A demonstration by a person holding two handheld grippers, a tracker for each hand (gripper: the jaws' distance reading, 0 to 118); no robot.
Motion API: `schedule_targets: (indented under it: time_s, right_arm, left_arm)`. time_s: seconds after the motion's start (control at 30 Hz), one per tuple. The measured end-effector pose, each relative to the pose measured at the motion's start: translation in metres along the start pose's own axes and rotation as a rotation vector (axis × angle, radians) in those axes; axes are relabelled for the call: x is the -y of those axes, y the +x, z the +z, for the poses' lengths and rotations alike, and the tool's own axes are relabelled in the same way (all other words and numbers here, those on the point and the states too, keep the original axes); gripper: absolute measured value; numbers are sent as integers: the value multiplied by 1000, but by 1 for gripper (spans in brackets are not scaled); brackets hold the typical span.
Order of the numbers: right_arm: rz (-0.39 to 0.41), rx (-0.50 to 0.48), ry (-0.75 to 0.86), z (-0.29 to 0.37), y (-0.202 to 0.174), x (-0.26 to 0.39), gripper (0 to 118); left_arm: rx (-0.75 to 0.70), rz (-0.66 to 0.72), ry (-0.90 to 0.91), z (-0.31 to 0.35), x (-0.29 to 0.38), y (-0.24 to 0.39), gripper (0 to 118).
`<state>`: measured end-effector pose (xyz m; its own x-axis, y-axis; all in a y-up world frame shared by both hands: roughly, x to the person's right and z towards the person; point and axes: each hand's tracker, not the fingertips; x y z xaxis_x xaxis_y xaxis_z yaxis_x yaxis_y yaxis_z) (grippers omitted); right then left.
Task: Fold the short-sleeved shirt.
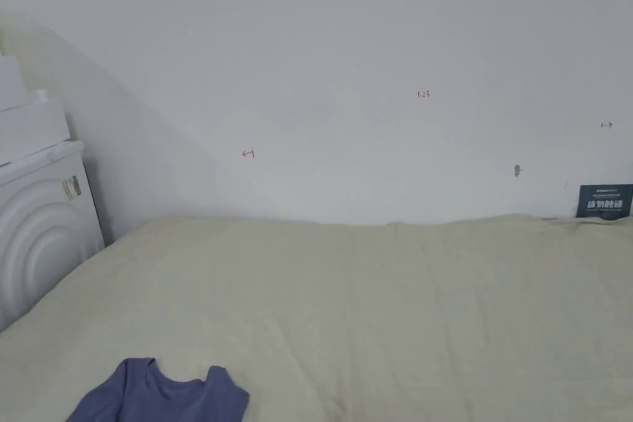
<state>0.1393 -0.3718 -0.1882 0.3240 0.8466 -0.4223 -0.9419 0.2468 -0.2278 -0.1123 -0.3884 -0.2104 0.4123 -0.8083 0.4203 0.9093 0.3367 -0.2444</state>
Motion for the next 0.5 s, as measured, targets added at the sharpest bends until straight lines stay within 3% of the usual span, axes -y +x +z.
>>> schedule_targets:
  time_s: [0.07,0.13,0.17,0.2,0.23,0.3,0.5]
  right_arm:
    - [-624,-49,24,5,36,14,1]
    - [-1122,-127,84,7,48,36,1]
    - [-1297,-163,148,9,46,48,1]
    - [-1369,-186,184,10,43,53,1]
    - [-1388,-133,146,13,38,54,1]
    - [-1328,-135,131,14,39,51,1]
    - [-1281,-168,152,20,33,35,1]
  left_arm:
    - [60,605,28,5,4,-42,2]
    - [173,1095,62,9,28,-58,4]
    - [211,1209,63,10,36,-59,4]
    - [224,1246,77,13,39,-57,4]
    - [210,1263,98,17,39,-55,4]
    - [181,1181,90,23,35,-56,4]
    - [182,1111,100,25,34,-47,5]
